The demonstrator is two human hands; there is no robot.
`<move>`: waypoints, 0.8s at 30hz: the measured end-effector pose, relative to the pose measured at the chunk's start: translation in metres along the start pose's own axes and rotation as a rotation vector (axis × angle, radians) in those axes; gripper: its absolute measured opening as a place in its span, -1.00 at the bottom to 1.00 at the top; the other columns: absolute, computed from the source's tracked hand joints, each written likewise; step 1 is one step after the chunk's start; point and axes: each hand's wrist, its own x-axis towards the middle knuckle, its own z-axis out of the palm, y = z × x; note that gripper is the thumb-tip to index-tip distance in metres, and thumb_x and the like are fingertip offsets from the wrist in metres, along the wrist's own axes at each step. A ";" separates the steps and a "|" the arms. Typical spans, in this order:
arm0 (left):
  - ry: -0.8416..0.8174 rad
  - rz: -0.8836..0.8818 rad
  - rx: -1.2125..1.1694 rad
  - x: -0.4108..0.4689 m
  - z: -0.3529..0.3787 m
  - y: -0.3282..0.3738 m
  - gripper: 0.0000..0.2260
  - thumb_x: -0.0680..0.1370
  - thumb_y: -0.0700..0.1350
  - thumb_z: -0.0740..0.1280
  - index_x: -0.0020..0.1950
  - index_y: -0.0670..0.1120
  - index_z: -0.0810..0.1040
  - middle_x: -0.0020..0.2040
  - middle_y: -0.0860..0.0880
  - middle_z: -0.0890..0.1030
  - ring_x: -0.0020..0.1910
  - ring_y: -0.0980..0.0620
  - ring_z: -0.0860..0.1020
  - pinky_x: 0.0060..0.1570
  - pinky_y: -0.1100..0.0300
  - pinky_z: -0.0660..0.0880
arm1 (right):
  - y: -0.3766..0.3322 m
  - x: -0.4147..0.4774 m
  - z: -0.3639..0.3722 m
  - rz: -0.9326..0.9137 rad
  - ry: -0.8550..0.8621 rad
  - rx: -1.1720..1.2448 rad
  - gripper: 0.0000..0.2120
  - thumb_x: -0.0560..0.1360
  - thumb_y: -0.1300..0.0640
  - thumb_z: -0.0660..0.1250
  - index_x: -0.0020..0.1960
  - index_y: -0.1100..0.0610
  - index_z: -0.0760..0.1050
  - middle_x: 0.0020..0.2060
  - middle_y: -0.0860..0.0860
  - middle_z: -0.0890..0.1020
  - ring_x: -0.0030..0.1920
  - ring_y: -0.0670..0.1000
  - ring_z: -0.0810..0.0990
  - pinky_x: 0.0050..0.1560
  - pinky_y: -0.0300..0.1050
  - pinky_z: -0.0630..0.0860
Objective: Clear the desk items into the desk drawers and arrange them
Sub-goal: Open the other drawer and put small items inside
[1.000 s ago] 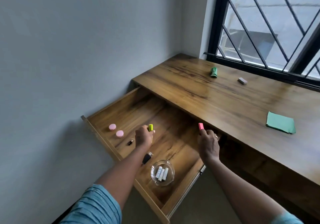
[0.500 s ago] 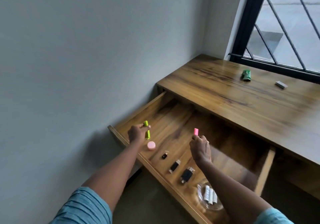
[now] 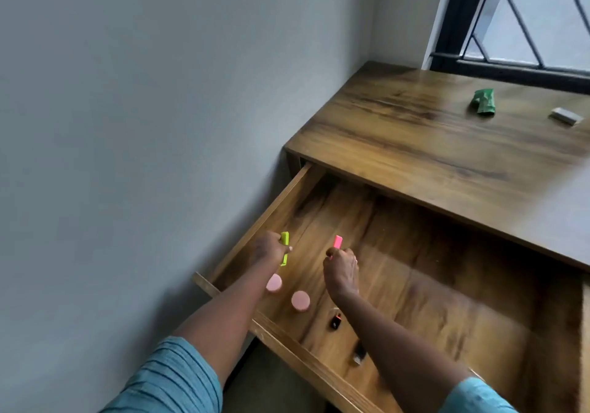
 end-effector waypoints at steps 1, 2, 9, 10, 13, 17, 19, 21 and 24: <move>-0.006 0.002 0.041 0.007 0.001 0.001 -0.72 0.48 -0.08 0.43 0.13 -0.19 0.60 0.06 -0.14 0.64 0.06 -0.07 0.61 -0.08 0.16 0.49 | -0.005 0.004 0.007 0.005 -0.017 0.001 -0.69 0.59 0.25 0.09 0.24 0.23 0.50 0.12 0.22 0.51 0.16 0.17 0.48 0.18 -0.04 0.43; -0.009 0.008 0.073 0.016 0.004 0.002 -0.69 0.49 -0.07 0.42 0.17 -0.19 0.59 0.07 -0.14 0.64 0.07 -0.08 0.61 -0.08 0.18 0.49 | -0.010 0.009 0.015 0.002 -0.037 0.001 -0.70 0.59 0.24 0.09 0.23 0.23 0.50 0.12 0.21 0.52 0.14 0.16 0.50 0.16 -0.04 0.45; -0.078 0.091 0.257 0.044 0.020 -0.002 -0.71 0.54 -0.07 0.36 0.19 -0.21 0.58 0.08 -0.15 0.63 0.07 -0.08 0.61 -0.12 0.23 0.47 | -0.021 0.017 0.040 0.008 -0.109 -0.054 -0.72 0.61 0.22 0.11 0.27 0.23 0.45 0.15 0.19 0.49 0.11 0.11 0.52 0.11 -0.07 0.52; -0.075 0.103 0.277 0.046 0.020 -0.003 -0.71 0.55 -0.07 0.35 0.19 -0.21 0.58 0.09 -0.15 0.62 0.07 -0.08 0.61 -0.09 0.21 0.51 | -0.023 0.018 0.042 0.012 -0.108 -0.060 -0.71 0.61 0.22 0.11 0.27 0.23 0.45 0.15 0.19 0.49 0.11 0.11 0.52 0.11 -0.07 0.52; -0.081 0.146 0.336 0.052 0.022 -0.009 -0.70 0.57 -0.06 0.32 0.23 -0.20 0.56 0.12 -0.15 0.59 0.10 -0.09 0.59 0.01 0.14 0.55 | -0.032 0.020 0.044 0.073 -0.081 -0.055 -0.71 0.62 0.22 0.11 0.28 0.23 0.45 0.15 0.20 0.49 0.12 0.12 0.52 0.11 -0.07 0.52; -0.097 0.218 0.372 0.053 0.024 -0.014 -0.69 0.60 -0.06 0.26 0.28 -0.17 0.51 0.17 -0.13 0.53 0.14 -0.07 0.56 0.05 0.17 0.52 | -0.042 0.014 0.048 0.140 -0.064 -0.083 -0.71 0.62 0.23 0.09 0.27 0.24 0.45 0.18 0.20 0.45 0.15 0.14 0.49 0.12 -0.07 0.50; -0.115 0.240 0.371 0.054 0.025 -0.014 -0.68 0.60 -0.05 0.25 0.29 -0.17 0.49 0.20 -0.12 0.51 0.16 -0.06 0.55 0.03 0.20 0.50 | -0.044 0.013 0.052 0.170 -0.056 -0.084 -0.71 0.62 0.23 0.09 0.27 0.22 0.45 0.19 0.19 0.45 0.15 0.13 0.49 0.12 -0.07 0.50; -0.129 0.273 0.378 0.055 0.024 -0.014 -0.68 0.60 -0.05 0.25 0.30 -0.17 0.49 0.20 -0.12 0.51 0.17 -0.05 0.54 0.03 0.20 0.50 | -0.047 0.012 0.054 0.210 -0.047 -0.078 -0.70 0.62 0.23 0.08 0.28 0.22 0.45 0.19 0.18 0.45 0.16 0.13 0.48 0.13 -0.07 0.50; -0.129 0.307 0.385 0.059 0.023 -0.014 -0.68 0.60 -0.06 0.25 0.30 -0.18 0.49 0.21 -0.13 0.51 0.18 -0.06 0.54 0.08 0.16 0.50 | -0.050 0.008 0.055 0.242 -0.028 -0.084 -0.70 0.62 0.22 0.08 0.28 0.23 0.44 0.21 0.19 0.44 0.18 0.14 0.47 0.13 -0.07 0.49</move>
